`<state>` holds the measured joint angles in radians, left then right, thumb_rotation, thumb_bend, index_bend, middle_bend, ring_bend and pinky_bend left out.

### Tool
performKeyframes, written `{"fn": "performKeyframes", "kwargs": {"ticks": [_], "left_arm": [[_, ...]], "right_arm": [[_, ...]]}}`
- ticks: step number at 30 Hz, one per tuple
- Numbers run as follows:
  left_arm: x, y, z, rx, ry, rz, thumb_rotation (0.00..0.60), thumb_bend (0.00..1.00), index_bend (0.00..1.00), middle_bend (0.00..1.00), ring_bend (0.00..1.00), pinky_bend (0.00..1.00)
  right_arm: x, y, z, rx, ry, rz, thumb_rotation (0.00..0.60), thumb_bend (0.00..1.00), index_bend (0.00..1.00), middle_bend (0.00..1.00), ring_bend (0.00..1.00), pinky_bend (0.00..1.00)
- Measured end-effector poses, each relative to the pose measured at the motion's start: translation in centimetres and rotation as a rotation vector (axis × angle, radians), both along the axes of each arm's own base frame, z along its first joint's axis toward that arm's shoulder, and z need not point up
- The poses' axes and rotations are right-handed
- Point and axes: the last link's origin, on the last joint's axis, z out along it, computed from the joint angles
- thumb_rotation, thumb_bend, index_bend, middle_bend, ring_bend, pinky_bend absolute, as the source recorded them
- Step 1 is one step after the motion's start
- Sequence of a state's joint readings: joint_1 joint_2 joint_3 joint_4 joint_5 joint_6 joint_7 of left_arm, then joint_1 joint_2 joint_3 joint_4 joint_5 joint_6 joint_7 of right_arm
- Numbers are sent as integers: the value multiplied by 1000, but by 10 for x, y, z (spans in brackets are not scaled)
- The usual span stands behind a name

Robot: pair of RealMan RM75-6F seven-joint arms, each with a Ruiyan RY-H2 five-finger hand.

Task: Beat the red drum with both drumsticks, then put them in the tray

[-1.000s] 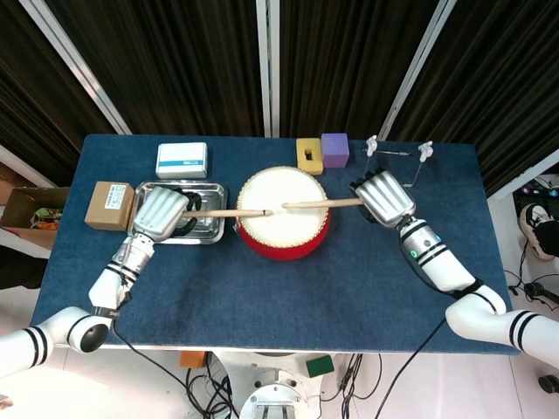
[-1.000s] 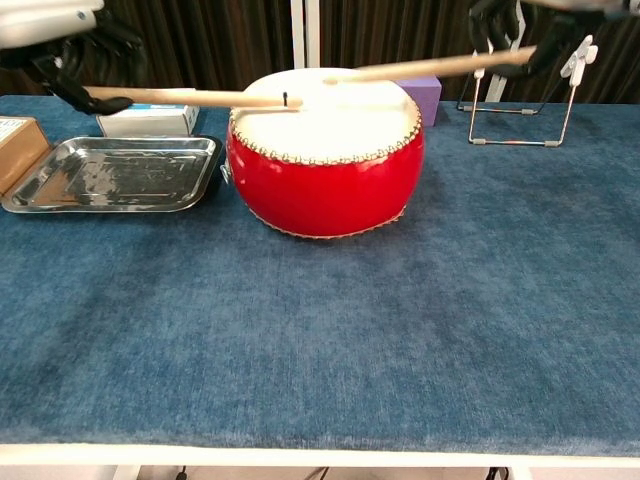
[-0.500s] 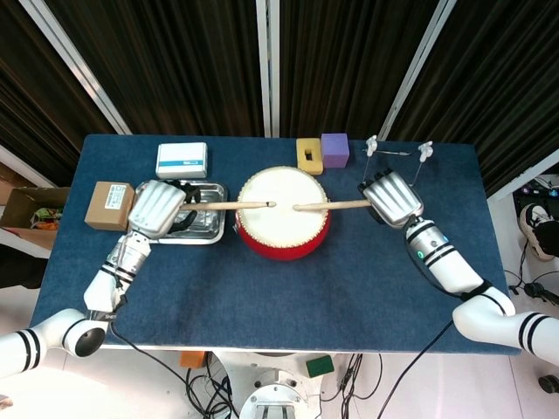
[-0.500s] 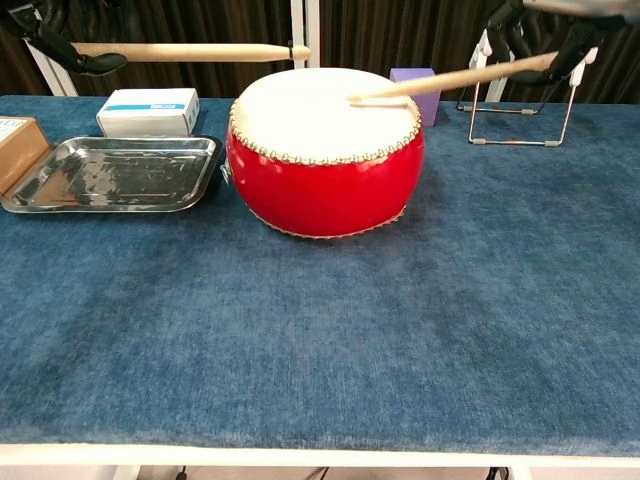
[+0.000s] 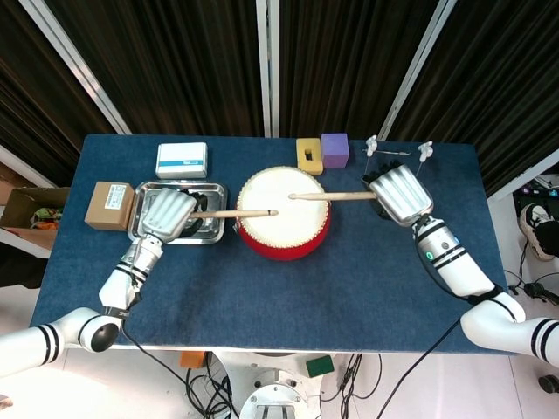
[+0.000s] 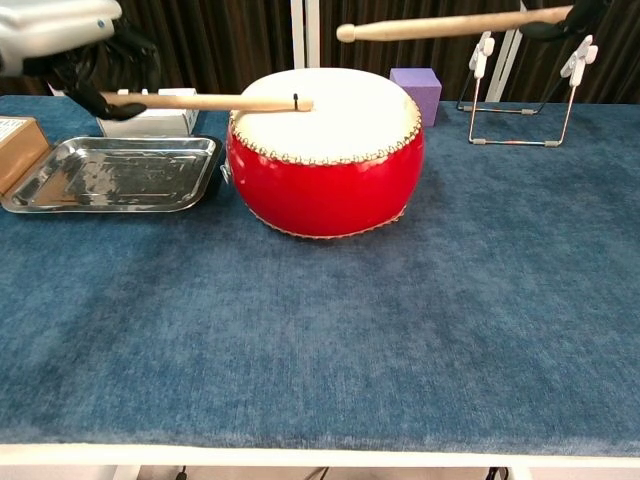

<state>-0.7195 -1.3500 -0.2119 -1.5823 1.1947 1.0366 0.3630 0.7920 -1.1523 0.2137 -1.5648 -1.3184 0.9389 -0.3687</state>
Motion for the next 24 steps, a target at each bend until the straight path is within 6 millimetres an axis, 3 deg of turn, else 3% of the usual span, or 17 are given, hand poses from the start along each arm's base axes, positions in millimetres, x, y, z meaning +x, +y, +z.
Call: {"fn": "performKeyframes", "kwargs": {"ticks": [7, 10, 13, 20, 24], "left_arm": [[8, -15, 33, 62, -52, -47, 600, 552, 675, 639, 535, 654], [0, -17, 39, 77, -59, -30, 600, 552, 675, 638, 535, 651], [-13, -14, 44, 91, -56, 6, 600, 552, 675, 638, 535, 649], [-58, 6, 51, 134, -25, 100, 600, 551, 675, 636, 532, 643], [-79, 18, 47, 140, 7, 134, 600, 552, 675, 624, 528, 640]], "right_arm": [[-17, -7, -35, 60, 102, -46, 600, 778, 799, 685, 446, 492], [-18, -6, -37, 54, 94, -47, 600, 778, 799, 685, 447, 491], [-15, -3, -22, 20, 23, -37, 600, 778, 799, 685, 446, 491], [-23, 20, 39, -83, -121, -4, 600, 778, 799, 685, 444, 491], [-33, 34, 56, -101, -155, -11, 600, 778, 798, 685, 443, 491]]}}
